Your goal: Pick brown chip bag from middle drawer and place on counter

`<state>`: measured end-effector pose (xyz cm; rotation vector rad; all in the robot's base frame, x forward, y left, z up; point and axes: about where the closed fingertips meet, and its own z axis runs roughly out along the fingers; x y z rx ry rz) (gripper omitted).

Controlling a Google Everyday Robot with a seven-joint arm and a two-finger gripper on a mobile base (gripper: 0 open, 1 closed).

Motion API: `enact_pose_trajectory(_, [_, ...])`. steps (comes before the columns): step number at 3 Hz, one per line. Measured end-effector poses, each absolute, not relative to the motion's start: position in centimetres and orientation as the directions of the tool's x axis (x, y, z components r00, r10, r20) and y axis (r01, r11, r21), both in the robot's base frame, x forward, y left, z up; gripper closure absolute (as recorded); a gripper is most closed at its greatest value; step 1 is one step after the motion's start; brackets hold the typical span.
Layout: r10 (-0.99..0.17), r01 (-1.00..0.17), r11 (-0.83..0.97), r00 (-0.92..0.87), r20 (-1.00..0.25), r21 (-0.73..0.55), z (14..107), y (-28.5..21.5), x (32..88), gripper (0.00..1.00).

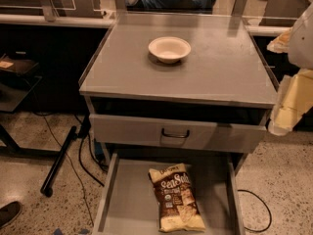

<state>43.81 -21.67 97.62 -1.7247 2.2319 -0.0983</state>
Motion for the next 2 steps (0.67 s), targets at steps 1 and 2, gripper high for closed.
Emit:
enact_pose_trajectory(1, [-0.953,-0.931,0.270,-0.222,-0.207,-0.245,97.6,-21.7,43.8,0.00])
enact_pose_trajectory(2, [-0.930,-0.912,0.350,-0.311,-0.199,-0.213,95.7,-21.7,43.6,0.00])
